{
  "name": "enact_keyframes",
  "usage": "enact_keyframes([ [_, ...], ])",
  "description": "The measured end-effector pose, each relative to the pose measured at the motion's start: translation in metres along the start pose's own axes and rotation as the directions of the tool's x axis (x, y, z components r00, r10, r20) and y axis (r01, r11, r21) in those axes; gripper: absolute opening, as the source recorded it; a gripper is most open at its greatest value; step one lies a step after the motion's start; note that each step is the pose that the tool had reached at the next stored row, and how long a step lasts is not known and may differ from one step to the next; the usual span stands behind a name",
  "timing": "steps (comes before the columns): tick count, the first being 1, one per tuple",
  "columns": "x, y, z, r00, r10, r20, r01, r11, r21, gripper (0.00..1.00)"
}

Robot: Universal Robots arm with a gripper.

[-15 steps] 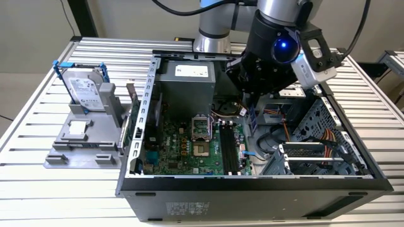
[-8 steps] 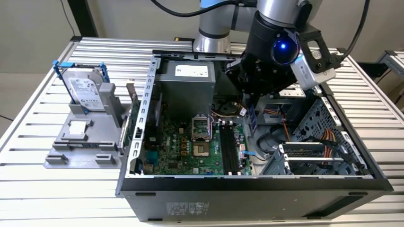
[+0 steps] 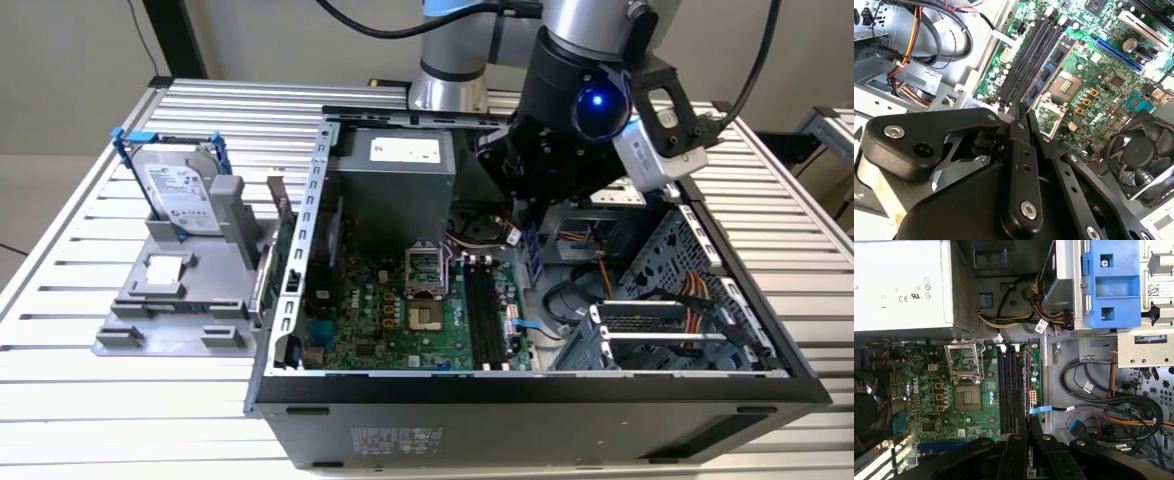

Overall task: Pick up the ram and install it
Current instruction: 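Insert the ram into the slot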

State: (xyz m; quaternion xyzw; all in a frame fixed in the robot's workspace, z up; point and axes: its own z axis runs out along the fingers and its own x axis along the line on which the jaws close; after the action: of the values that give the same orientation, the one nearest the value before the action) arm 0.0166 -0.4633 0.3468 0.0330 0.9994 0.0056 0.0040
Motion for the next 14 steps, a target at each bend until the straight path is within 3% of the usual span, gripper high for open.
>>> enact_keyframes([
  [14, 0.0000, 0.0001, 0.0041, 1.0000, 0.000, 0.0001, 0.000, 1.0000, 0.0021, 0.00],
])
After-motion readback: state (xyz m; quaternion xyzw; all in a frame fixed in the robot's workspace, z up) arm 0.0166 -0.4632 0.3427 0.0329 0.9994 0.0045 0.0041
